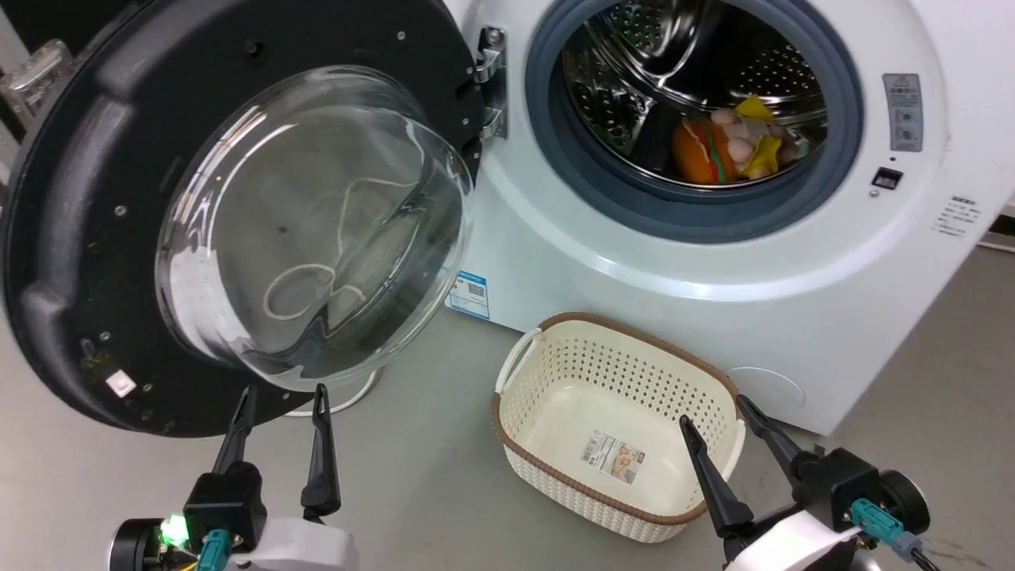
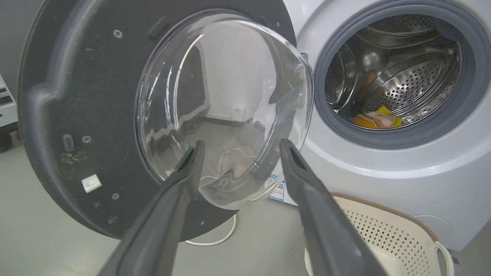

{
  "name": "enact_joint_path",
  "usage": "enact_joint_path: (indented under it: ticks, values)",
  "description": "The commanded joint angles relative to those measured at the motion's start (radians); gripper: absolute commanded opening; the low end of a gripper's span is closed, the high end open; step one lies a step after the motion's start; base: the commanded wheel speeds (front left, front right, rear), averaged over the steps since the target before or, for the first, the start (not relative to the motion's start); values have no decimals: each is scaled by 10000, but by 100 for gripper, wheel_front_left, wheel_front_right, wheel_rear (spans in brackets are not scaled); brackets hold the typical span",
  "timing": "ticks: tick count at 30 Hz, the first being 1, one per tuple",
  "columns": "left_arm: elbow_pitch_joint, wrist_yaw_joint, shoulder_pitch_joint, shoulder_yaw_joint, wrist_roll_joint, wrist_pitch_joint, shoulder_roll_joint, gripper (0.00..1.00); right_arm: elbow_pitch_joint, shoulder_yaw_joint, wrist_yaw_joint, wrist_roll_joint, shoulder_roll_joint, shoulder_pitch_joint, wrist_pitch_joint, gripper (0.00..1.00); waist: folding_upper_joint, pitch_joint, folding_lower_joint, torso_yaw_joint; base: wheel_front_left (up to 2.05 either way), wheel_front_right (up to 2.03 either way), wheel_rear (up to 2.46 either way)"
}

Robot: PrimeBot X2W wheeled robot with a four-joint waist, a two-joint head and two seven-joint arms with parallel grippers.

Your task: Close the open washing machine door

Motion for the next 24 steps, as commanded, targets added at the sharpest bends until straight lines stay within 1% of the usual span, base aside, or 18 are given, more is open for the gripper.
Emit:
enact_joint_path:
  ticks: [1,7,8,9,16,19,21,24]
  values:
    - [23,37,138,21,-139,-127,11,100,76,52,5,58,-63,-183,-122,100,0,-2,-1,93,0,0,0]
    - [28,41,168,47,-171,-232,2,100,166,133,5,111,-64,-180,-227,100,0,-15,-1,298,0,0,0]
    - [30,43,181,49,-176,-253,0,77,181,147,5,118,-64,-179,-248,100,0,-19,-1,339,0,0,0]
    - [55,-26,203,27,-234,-295,-3,0,207,167,5,128,-67,-176,-290,100,0,-20,-1,421,0,0,0]
    - [-287,-79,74,220,-432,-420,-18,0,240,150,6,119,-87,-174,-414,100,0,66,-1,681,0,0,0]
    - [-647,-85,-106,560,-727,-482,-45,0,231,-31,6,31,-84,-127,-477,100,0,179,-1,813,0,0,0]
    - [-941,-167,-314,834,-870,-524,-45,0,195,-128,6,-18,-73,-95,-519,100,0,272,-1,904,0,0,0]
    - [-1360,-371,-821,1556,-1523,-587,-57,0,126,-196,6,-76,-75,-34,-580,100,0,401,-1,1037,0,0,0]
